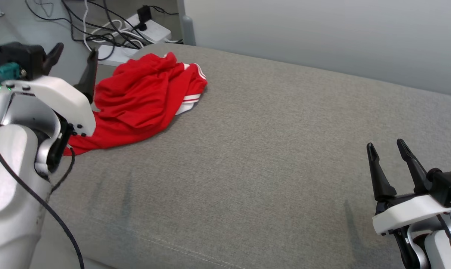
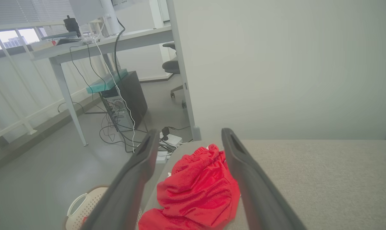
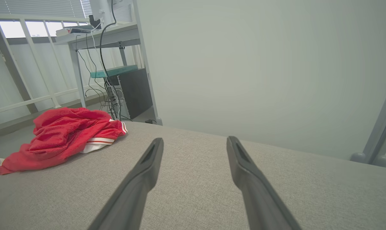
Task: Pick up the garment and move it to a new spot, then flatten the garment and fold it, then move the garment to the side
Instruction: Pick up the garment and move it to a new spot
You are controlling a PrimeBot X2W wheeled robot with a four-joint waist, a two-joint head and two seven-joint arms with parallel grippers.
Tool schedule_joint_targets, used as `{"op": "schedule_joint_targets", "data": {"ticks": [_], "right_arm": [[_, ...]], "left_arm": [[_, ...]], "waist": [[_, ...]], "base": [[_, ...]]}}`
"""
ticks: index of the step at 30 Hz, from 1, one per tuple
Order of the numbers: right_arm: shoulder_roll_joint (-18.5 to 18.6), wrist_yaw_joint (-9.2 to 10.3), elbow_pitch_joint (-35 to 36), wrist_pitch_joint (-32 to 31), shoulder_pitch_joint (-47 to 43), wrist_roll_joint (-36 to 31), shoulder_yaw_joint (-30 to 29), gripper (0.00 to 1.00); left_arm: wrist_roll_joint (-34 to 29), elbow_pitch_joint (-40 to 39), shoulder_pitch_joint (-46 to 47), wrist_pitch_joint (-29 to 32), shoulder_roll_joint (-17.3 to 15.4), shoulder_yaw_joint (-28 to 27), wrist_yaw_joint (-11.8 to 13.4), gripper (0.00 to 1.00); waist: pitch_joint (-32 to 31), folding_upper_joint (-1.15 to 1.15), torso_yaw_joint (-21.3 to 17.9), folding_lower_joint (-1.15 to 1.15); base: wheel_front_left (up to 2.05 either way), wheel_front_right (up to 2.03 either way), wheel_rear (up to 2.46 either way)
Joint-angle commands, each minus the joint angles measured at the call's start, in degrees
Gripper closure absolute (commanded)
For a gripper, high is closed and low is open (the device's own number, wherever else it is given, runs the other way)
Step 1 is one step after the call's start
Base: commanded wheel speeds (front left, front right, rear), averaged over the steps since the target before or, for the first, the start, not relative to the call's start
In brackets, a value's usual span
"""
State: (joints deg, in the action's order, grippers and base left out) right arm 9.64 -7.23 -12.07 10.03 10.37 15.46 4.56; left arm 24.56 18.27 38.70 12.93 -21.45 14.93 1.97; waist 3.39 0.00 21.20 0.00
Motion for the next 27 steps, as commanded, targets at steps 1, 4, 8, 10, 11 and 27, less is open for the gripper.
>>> {"op": "schedule_joint_targets", "data": {"ticks": [1,4,8,10,11,27], "right_arm": [[1.0,-0.25,2.1,-0.2,2.1,-0.8,1.5,0.0],[1.3,-0.25,4.0,-0.8,3.2,-0.7,2.5,0.0],[1.7,-0.25,6.1,-1.2,4.5,-0.5,3.8,0.0],[2.0,-0.25,6.9,-1.4,5.2,-0.4,4.2,0.0],[2.2,-0.25,7.1,-1.5,5.5,-0.4,4.5,0.0],[3.7,-0.25,8.2,-0.7,9.8,0.6,5.6,0.0]], "left_arm": [[0.7,0.4,4.1,0.8,-2.8,-2.5,-0.4,0.0],[1.8,7.0,8.3,3.1,-3.6,-3.2,-1.1,0.0],[2.9,15.2,12.4,4.1,-5.3,-4.7,-1.8,0.0],[3.1,18.9,13.9,4.0,-6.5,-5.4,-1.8,0.0],[3.4,20.6,14.4,4.0,-7.0,-5.8,-1.8,0.0],[5.2,35.8,16.2,5.5,-12.1,-8.5,1.2,0.6]], "waist": [[2.8,0.0,-3.2,0.0],[5.3,0.0,-6.5,0.0],[8.8,0.0,-11.2,0.0],[10.6,0.0,-13.2,0.0],[11.4,0.0,-14.2,0.0],[20.8,0.0,-19.4,0.0]], "base": [[0.0,0.0,0.0],[0.0,0.0,0.0],[0.0,0.0,0.0],[0.0,0.0,0.0],[0.0,0.0,0.0],[0.0,0.0,0.0]]}}
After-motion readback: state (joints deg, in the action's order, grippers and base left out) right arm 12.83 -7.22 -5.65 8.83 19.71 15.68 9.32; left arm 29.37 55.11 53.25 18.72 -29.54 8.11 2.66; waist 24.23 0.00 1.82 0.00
